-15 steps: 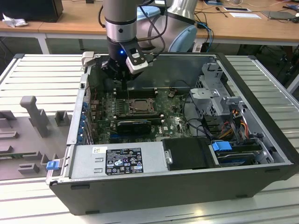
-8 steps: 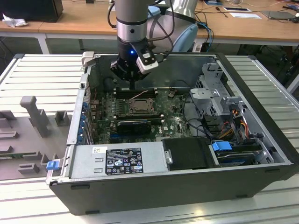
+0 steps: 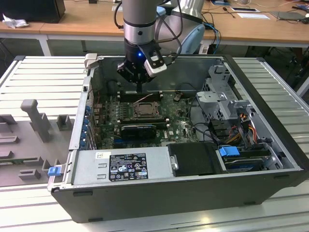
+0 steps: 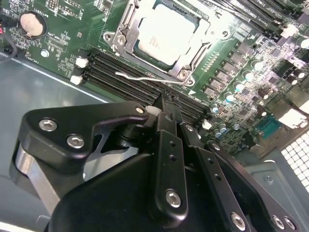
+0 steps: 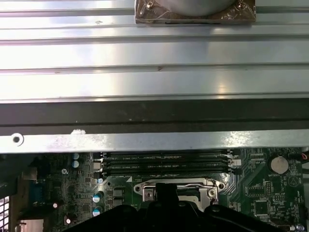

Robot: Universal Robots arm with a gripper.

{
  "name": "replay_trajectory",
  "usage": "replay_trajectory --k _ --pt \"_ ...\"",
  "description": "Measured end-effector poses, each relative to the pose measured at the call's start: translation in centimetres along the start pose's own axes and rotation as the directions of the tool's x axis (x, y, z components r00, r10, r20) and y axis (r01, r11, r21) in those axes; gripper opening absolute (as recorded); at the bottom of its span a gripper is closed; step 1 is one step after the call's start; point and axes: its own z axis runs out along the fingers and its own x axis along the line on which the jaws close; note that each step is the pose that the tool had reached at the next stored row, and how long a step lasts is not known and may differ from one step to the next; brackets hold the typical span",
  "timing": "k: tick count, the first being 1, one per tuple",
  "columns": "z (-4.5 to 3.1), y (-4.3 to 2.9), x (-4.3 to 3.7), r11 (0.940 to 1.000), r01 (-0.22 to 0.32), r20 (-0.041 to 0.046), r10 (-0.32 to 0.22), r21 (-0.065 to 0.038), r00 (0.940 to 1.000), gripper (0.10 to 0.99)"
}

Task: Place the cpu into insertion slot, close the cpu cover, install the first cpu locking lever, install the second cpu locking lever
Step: 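Install the first cpu locking lever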

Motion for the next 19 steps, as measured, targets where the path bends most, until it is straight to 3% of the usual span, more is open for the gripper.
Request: replay_trajectory --k 8,11,12,14,19 --pt "0.34 -0.03 -0.08 0.9999 0.016 -0.0012 -0.016 0.000 0.9999 0.106" --pt "1.11 -0.06 -0.74 0.9996 0.029 -0.0025 -0.029 -0.001 0.9996 0.106" --pt "1.15 -0.07 -0.74 0.9996 0.029 -0.0026 -0.029 -0.004 0.9996 0.106" --pt "1.20 -0.07 -0.75 0.9993 0.031 -0.0027 -0.031 -0.019 0.9995 0.106" --pt "1.83 -0.12 -0.80 0.9991 0.038 -0.0032 -0.038 -0.021 0.9993 0.106"
